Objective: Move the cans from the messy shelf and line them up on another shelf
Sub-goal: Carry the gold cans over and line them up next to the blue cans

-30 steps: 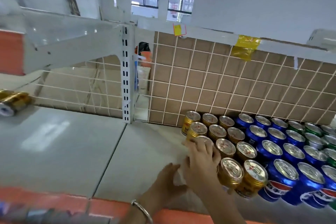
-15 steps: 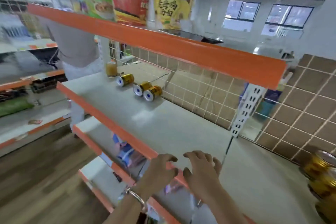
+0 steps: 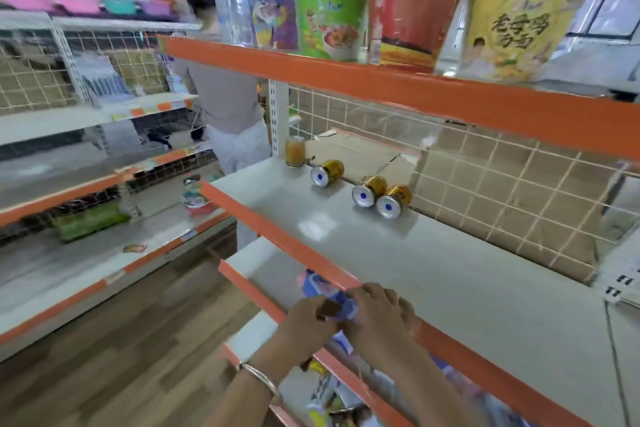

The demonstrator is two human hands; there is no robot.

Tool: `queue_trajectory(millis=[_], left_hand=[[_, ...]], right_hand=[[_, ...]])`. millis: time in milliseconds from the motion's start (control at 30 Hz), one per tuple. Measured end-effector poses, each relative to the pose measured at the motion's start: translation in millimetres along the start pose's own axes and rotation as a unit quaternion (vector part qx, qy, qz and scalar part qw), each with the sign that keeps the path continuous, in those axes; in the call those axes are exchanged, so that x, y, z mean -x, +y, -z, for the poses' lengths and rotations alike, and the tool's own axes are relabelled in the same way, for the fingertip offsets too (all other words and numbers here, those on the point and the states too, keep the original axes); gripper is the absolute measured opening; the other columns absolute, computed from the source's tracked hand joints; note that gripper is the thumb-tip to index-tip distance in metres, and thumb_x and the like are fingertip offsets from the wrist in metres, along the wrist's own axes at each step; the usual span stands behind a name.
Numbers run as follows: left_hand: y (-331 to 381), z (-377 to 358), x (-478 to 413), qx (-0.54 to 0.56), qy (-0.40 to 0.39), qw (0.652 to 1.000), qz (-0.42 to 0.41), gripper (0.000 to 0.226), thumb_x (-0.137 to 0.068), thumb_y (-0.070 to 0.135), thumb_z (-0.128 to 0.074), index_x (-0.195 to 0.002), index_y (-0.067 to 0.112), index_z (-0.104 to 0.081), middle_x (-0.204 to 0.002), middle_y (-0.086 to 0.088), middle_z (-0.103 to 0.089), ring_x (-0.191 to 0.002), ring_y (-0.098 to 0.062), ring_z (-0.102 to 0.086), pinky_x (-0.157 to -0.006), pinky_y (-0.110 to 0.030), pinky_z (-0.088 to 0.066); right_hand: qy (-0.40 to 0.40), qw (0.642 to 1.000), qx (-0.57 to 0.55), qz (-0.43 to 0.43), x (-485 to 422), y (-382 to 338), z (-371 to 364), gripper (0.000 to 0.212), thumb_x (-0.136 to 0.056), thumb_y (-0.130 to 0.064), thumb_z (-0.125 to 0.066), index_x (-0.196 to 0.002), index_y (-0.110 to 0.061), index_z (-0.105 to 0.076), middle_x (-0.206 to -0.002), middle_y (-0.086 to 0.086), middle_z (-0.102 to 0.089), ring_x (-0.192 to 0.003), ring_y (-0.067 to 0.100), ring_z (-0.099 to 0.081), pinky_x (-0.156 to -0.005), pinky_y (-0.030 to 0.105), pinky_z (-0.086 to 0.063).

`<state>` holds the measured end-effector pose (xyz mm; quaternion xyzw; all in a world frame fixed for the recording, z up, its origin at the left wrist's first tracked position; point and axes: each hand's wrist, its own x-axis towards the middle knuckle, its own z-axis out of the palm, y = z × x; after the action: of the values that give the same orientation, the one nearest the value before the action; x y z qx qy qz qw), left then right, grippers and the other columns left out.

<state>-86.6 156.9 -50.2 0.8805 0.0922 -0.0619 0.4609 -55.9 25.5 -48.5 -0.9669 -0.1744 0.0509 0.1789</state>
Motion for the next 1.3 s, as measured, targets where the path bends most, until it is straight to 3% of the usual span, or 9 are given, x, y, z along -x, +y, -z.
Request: queue_trajectory(millis=[233, 367, 467, 567, 800, 967, 1067, 1133, 1300], left_hand=[[-28.7, 39.9, -52.6, 0.028, 0.0, 1.0, -0.011, 0.02, -0.087, 0.006, -0.056, -0.089, 0.022, -0.066, -0.092, 0.002, -0.065, -0.09, -0.007, -0.056, -0.08, -0.013, -0.044], [-43.1, 65.0, -97.1, 0.06, 0.016, 0.998, -0.014, 0.025, -0.086, 0.007, -0.058, -0.11, 0.012, -0.065, -0.106, 0.001, -0.066, -0.093, -0.006, -0.058, -0.082, -0.01, -0.045], [-54.6, 89.9, -129.5, 0.076, 0.051, 0.996, -0.013, 0.024, -0.086, 0.007, -0.06, -0.109, 0.01, -0.065, -0.094, 0.006, -0.062, -0.09, -0.007, -0.058, -0.074, -0.005, -0.042], [-62.6, 111.7, -159.5, 0.111, 0.074, 0.991, -0.007, 0.02, -0.086, 0.009, -0.061, -0.105, 0.014, -0.064, -0.087, 0.009, -0.061, -0.079, -0.002, -0.058, -0.065, 0.0, -0.041], [-66.0, 145.0, -223.9, 0.119, 0.064, 0.991, -0.009, 0.023, -0.086, 0.009, -0.06, -0.109, 0.011, -0.063, -0.094, 0.004, -0.062, -0.08, -0.005, -0.058, -0.061, 0.0, -0.041], [-68.3, 173.6, -275.9, 0.065, 0.036, 0.997, -0.032, 0.021, -0.085, 0.015, -0.062, -0.107, 0.014, -0.065, -0.091, 0.008, -0.062, -0.084, -0.008, -0.058, -0.057, 0.001, -0.039], [-69.1, 194.8, -307.7, 0.038, -0.009, 0.998, -0.041, 0.02, -0.087, 0.017, -0.061, -0.107, 0.016, -0.063, -0.09, 0.007, -0.061, -0.077, -0.008, -0.054, -0.053, -0.003, -0.039], [-70.7, 208.1, -328.4, 0.01, -0.031, 0.998, -0.048, 0.024, -0.088, 0.018, -0.061, -0.111, 0.013, -0.063, -0.102, -0.002, -0.065, -0.084, -0.011, -0.054, -0.06, -0.007, -0.04], [-74.0, 237.6, -366.8, -0.007, -0.066, 0.996, -0.057, 0.029, -0.087, 0.017, -0.061, -0.114, 0.008, -0.062, -0.109, -0.007, -0.064, -0.088, -0.014, -0.056, -0.067, -0.015, -0.044]], right_hand=[[-0.019, 0.997, -0.063, -0.05, -72.3, -34.6, -2.8, 0.045, -0.086, -0.029, -0.052, -0.13, -0.037, -0.046, -0.139, -0.008, -0.04, -0.132, 0.018, -0.033, -0.111, 0.037, -0.022], [-0.019, 0.953, -0.287, -0.099, -139.7, -50.3, 3.0, 0.035, -0.086, -0.027, -0.058, -0.122, -0.026, -0.056, -0.121, -0.002, -0.056, -0.108, 0.016, -0.053, -0.099, 0.035, -0.039], [-0.043, 0.922, -0.37, -0.108, -190.4, -62.7, 8.1, 0.032, -0.089, -0.024, -0.057, -0.121, -0.02, -0.052, -0.114, 0.002, -0.055, -0.093, 0.013, -0.055, -0.084, 0.029, -0.04], [-0.047, 0.934, -0.337, -0.111, -236.9, -67.1, 3.6, 0.046, -0.085, -0.033, -0.06, -0.129, -0.031, -0.049, -0.133, 0.006, -0.046, -0.122, 0.026, -0.046, -0.102, 0.041, -0.041], [-0.061, 0.97, -0.195, -0.133, -303.2, -68.3, 0.8, 0.054, -0.085, -0.038, -0.059, -0.136, -0.036, -0.043, -0.146, 0.005, -0.029, -0.135, 0.029, -0.032, -0.108, 0.045, -0.034], [-0.068, 0.974, -0.139, -0.167, -345.6, -60.3, -5.0, 0.04, -0.082, -0.038, -0.056, -0.122, -0.034, -0.054, -0.13, 0.001, -0.053, -0.121, 0.024, -0.048, -0.104, 0.045, -0.038], [-0.009, 0.975, -0.145, -0.171, -367.3, -63.7, 3.5, 0.012, -0.084, -0.028, -0.057, -0.092, -0.022, -0.062, -0.103, 0.005, -0.065, -0.097, 0.028, -0.06, -0.091, 0.046, -0.048], [0.062, 0.968, -0.162, -0.184, -380.2, -68.2, 10.5, 0.016, -0.083, -0.023, -0.057, -0.091, -0.012, -0.066, -0.093, 0.01, -0.066, -0.089, 0.031, -0.061, -0.08, 0.043, -0.05], [0.159, 0.962, -0.091, -0.204, -417.7, -76.0, 8.5, 0.039, -0.087, -0.023, -0.053, -0.126, -0.025, -0.054, -0.131, 0.012, -0.046, -0.123, 0.034, -0.042, -0.099, 0.043, -0.038]])
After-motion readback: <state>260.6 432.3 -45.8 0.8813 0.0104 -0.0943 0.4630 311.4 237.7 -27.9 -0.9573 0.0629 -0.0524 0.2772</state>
